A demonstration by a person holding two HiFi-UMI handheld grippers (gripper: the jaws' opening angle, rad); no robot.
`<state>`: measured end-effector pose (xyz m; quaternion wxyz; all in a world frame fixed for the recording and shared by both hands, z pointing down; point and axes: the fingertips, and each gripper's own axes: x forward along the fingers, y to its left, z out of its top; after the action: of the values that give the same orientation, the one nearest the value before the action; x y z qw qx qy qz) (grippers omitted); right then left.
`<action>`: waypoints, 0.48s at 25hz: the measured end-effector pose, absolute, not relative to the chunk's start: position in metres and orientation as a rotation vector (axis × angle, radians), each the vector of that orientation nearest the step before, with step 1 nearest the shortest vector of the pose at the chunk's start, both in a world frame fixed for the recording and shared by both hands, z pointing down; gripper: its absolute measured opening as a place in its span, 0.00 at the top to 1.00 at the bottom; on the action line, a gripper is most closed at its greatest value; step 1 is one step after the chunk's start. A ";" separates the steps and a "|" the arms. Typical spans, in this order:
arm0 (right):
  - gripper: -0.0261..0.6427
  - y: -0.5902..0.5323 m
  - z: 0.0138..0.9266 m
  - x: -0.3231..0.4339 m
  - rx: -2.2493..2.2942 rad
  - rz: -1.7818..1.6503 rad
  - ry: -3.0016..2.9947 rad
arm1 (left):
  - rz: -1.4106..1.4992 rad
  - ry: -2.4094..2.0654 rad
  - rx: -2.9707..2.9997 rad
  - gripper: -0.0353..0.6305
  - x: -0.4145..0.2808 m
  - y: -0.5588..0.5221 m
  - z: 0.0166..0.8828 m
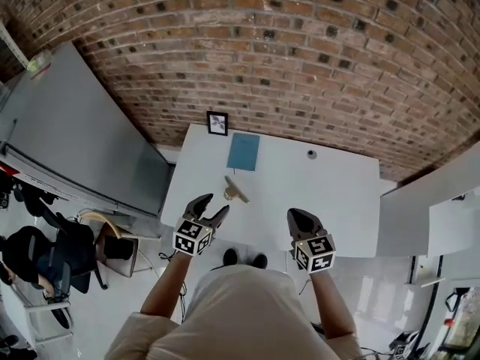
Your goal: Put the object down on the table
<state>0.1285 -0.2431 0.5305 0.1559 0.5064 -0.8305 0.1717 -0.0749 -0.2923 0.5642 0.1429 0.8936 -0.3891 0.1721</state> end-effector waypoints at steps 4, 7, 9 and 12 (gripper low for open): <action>0.96 -0.246 0.517 0.125 1.437 0.472 -2.407 | 0.467 -1.193 2.549 0.65 -0.089 -0.284 0.540; 0.96 -0.246 0.507 0.121 1.438 0.439 -2.429 | 0.483 -1.227 2.537 0.68 -0.098 -0.275 0.527; 0.96 -0.247 0.501 0.117 1.428 0.400 -2.445 | 0.464 -1.246 2.533 0.71 -0.103 -0.271 0.518; 0.96 -0.250 0.496 0.112 1.408 0.361 -2.466 | 0.432 -1.247 2.520 0.77 -0.108 -0.268 0.510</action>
<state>0.1120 -0.2495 0.4965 0.1393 0.4871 -0.8531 0.1248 -0.1078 -0.2684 0.5096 0.1478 0.8761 -0.4336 0.1502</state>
